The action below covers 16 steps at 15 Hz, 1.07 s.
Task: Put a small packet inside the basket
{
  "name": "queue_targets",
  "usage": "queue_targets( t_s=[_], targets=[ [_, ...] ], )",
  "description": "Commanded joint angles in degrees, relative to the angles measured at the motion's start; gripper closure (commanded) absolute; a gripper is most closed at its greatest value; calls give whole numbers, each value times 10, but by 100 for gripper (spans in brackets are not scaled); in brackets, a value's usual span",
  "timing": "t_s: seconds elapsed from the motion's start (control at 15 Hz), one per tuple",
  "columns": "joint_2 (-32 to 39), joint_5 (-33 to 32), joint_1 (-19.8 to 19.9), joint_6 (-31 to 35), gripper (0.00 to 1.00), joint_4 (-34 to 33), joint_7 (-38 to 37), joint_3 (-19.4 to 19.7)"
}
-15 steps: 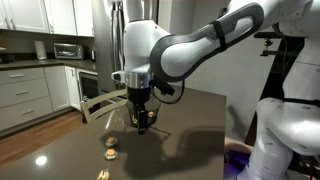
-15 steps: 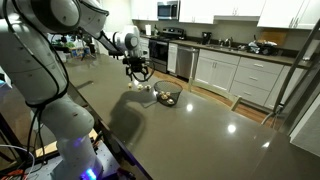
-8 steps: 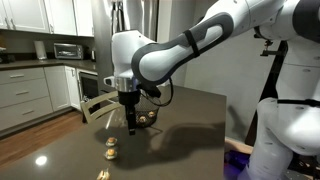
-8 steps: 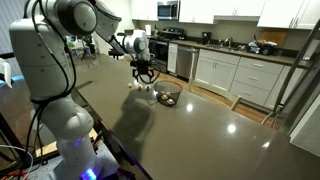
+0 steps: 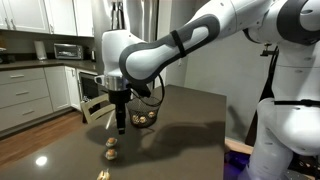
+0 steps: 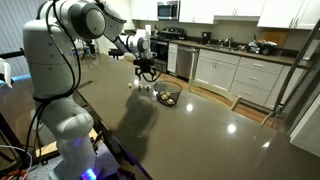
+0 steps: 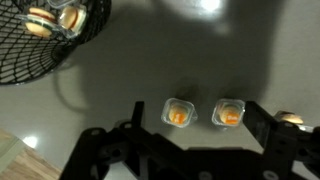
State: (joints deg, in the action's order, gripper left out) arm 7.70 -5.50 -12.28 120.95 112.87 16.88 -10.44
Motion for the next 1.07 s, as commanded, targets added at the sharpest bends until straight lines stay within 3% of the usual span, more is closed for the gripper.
queue_targets(
  t_s=[0.0, 1.0],
  targets=[
    [33, -14, -2, -6, 0, -39, -19, -6],
    [106, -29, -6, 14, 0, -79, -44, 0]
  ],
)
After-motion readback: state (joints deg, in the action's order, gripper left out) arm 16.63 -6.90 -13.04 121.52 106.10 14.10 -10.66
